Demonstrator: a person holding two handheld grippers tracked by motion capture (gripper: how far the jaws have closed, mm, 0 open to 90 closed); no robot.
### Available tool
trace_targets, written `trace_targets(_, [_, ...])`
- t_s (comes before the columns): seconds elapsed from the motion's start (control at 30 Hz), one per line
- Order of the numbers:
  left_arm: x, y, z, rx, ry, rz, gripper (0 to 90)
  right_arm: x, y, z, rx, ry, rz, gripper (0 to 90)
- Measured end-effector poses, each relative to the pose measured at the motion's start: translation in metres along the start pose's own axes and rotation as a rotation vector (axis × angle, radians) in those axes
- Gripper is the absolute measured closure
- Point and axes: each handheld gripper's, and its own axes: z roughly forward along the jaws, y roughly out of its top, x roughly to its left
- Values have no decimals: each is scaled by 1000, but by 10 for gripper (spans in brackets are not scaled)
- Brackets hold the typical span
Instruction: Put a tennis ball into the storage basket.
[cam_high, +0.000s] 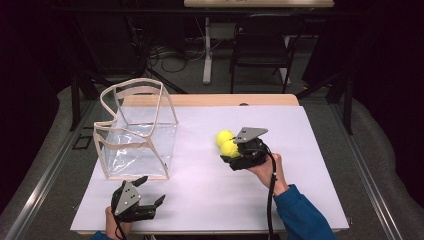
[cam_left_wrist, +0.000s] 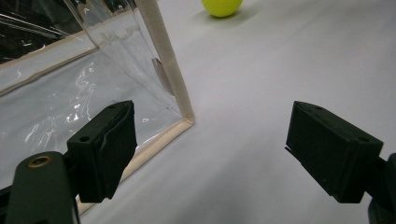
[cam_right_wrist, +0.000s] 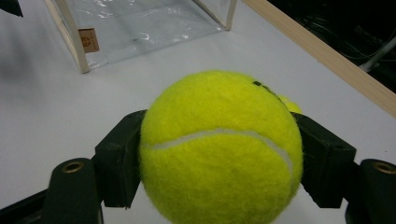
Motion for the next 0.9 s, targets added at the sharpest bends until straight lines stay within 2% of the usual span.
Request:
trace_targets(0.4, [0, 0, 0, 0, 2, -1, 161, -1, 8, 1, -9, 2, -3, 260])
trace_targets(0.9, [0, 0, 0, 0, 2, -1, 161, -2, 22, 0, -14, 4, -30, 260])
